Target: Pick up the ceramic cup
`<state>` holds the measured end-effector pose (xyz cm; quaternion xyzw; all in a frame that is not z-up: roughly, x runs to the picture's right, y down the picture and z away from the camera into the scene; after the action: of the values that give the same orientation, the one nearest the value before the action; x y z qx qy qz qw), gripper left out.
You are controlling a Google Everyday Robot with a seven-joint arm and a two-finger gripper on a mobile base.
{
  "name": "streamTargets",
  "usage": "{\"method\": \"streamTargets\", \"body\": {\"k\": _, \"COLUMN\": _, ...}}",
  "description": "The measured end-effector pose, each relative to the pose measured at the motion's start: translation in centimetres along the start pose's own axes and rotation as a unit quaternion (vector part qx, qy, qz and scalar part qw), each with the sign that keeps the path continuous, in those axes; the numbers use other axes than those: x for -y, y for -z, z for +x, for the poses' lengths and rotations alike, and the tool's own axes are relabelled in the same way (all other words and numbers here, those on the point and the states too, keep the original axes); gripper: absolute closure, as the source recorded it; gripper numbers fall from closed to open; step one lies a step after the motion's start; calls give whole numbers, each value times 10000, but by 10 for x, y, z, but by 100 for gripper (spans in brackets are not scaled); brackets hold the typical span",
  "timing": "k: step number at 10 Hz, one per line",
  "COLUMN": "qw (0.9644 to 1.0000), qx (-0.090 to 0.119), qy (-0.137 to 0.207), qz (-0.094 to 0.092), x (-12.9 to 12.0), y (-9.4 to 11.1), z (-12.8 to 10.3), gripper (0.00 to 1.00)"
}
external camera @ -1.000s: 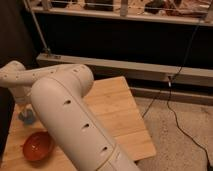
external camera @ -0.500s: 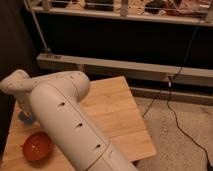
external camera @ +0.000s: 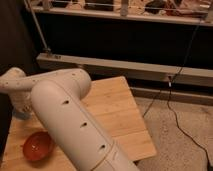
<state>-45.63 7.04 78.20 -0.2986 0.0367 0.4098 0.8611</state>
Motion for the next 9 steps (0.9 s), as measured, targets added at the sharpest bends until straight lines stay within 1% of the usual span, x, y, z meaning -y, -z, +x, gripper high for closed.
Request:
{"method": "streamTargets", "body": {"k": 1, "qw": 9993, "qx": 293, "qy": 38, "qz": 235, "x": 11, "y": 51, "z": -1, "gripper": 87}}
{"method": "streamTargets", "body": {"k": 2, "qw": 9977, "qx": 443, "qy": -12, "qz": 504, "x": 31, "y": 93, "z": 8, "gripper": 87}}
{"method": "streamTargets", "body": {"k": 3, "qw": 9963, "qx": 499, "qy": -112, "qz": 693, "x": 51, "y": 123, "z": 22, "gripper": 87}}
{"method": "streamTargets", "body": {"k": 4, "qw": 9948, "qx": 437, "qy": -290, "qz": 871, "x": 76, "y": 146, "z": 45, "gripper": 87}}
{"method": "streamTargets", "body": {"k": 5, "qw": 9933, "qx": 224, "qy": -597, "qz": 966, "x": 107, "y": 161, "z": 83, "gripper": 87}}
{"method": "streamTargets", "body": {"k": 6, "qw": 9911, "qx": -60, "qy": -910, "qz": 969, "x": 132, "y": 160, "z": 117, "gripper": 87}}
{"method": "streamTargets", "body": {"k": 7, "qw": 9881, "qx": -343, "qy": -1228, "qz": 865, "x": 151, "y": 154, "z": 149, "gripper": 87}}
{"method": "streamTargets", "body": {"k": 8, "qw": 9848, "qx": -561, "qy": -1483, "qz": 709, "x": 163, "y": 144, "z": 171, "gripper": 87}}
{"method": "streamTargets", "body": {"k": 9, "qw": 9808, "qx": -709, "qy": -1768, "qz": 420, "x": 172, "y": 129, "z": 186, "gripper": 87}}
